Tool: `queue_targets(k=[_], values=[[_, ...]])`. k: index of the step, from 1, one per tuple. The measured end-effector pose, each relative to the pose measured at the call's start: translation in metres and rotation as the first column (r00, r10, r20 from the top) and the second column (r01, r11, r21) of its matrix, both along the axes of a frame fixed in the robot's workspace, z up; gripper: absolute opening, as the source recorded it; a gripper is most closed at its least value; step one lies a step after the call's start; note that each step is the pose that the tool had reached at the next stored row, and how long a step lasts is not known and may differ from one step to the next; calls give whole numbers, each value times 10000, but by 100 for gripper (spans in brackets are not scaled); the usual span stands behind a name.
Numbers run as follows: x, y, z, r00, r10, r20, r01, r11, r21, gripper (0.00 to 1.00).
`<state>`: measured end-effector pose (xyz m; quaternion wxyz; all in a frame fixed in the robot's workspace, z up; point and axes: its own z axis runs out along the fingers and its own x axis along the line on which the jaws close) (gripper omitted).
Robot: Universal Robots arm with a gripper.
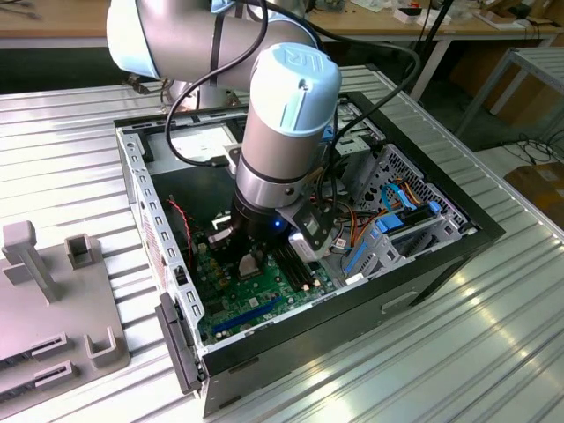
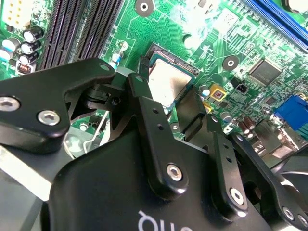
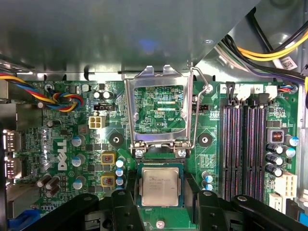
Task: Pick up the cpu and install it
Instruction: 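Place the cpu into insertion slot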
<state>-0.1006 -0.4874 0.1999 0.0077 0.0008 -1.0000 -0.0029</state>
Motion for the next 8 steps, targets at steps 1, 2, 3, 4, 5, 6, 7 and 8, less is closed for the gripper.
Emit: queue_targets(k=[1,2,3,4,5,6,7,8], values=[[0,-1,-3,10000,-1,0,1,10000,-2,48],[0,-1,-4,10000,-1,-1,1,10000,-2,48],[0,-1,-5,10000,-1,-1,1,10000,-2,48],[0,-1,-7,10000,-1,0,1,10000,-2,48],[0,0,-8,10000,-1,-1,1,10000,-1,48],[0,0,-9,10000,-1,0,1,10000,-1,48],[0,0,-9,10000,-1,0,1,10000,-1,48],[0,-1,-10,10000,-1,0,1,10000,-1,48]])
